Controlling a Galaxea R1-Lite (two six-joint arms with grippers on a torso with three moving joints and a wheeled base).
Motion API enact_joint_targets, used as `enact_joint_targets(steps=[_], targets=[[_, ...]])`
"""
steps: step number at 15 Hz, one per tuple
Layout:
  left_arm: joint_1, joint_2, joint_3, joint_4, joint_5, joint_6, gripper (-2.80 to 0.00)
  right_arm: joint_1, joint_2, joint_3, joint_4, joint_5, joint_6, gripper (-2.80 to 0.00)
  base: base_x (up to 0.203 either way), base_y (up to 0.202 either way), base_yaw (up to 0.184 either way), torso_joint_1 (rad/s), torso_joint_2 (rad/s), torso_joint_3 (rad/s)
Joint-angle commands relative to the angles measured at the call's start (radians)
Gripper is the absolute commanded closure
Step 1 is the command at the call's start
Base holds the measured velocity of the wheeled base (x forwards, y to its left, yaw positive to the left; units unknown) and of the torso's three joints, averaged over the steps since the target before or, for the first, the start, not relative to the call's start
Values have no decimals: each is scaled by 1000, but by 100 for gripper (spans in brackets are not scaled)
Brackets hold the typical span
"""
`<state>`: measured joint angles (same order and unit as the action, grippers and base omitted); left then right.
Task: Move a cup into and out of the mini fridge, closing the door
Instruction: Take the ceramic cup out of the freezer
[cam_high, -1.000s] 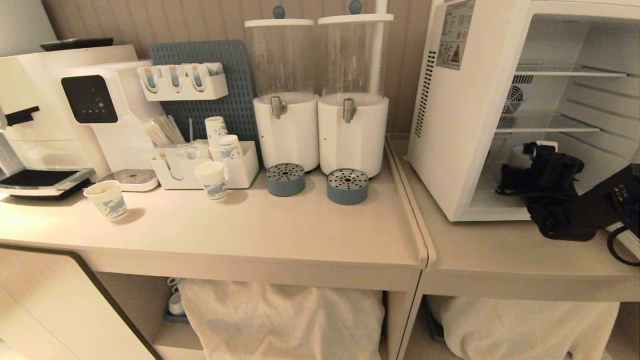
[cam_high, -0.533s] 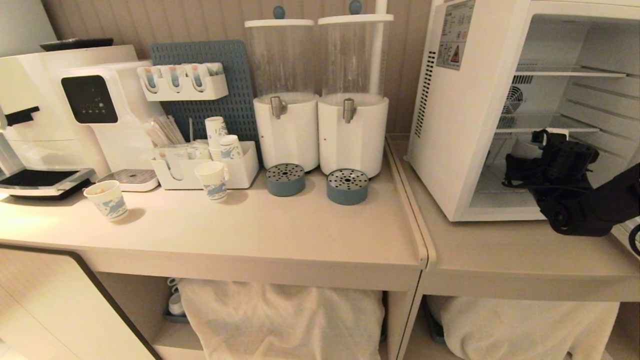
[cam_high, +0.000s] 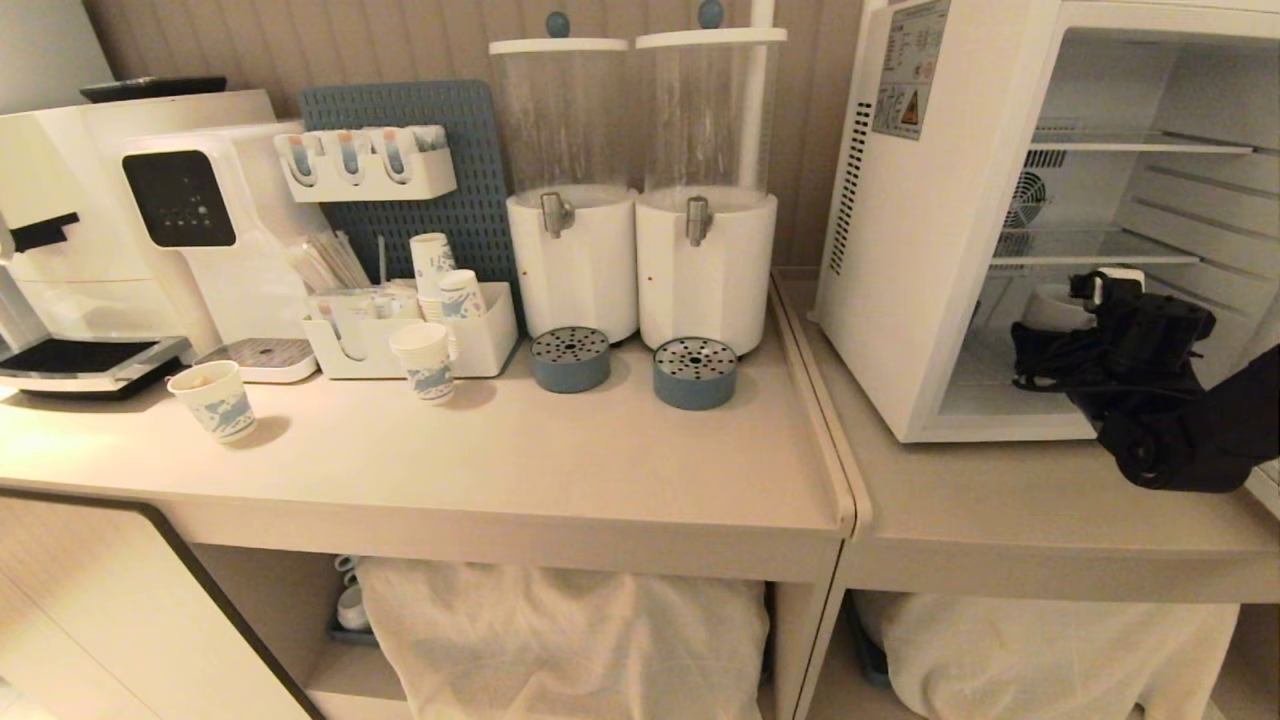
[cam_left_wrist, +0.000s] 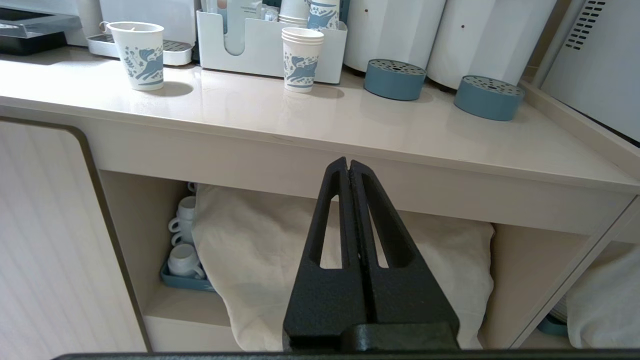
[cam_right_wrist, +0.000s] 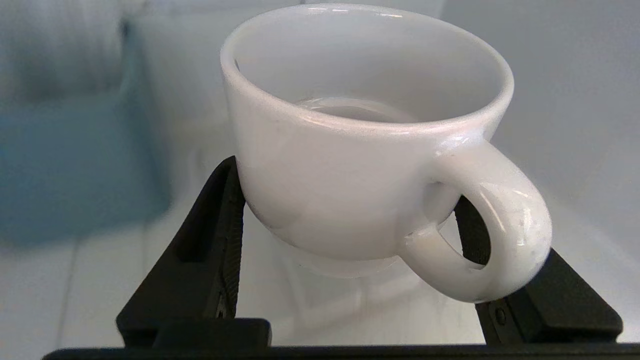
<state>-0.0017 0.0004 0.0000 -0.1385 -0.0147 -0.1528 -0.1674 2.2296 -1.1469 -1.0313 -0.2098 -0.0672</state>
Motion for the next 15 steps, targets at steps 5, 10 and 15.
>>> enact_joint_targets(steps=[5,10,15], targets=[[0,-5,40,-1,1,-4,0,0,-182,186,22,56,14,0,0,0,0,0,0,0],[0,-5,40,-1,1,-4,0,1,-367,421,26,126,82,0,0,0,0,0,0,0],[0,-5,40,-1,1,-4,0,1,-585,575,81,190,104,0,0,0,0,0,0,0]])
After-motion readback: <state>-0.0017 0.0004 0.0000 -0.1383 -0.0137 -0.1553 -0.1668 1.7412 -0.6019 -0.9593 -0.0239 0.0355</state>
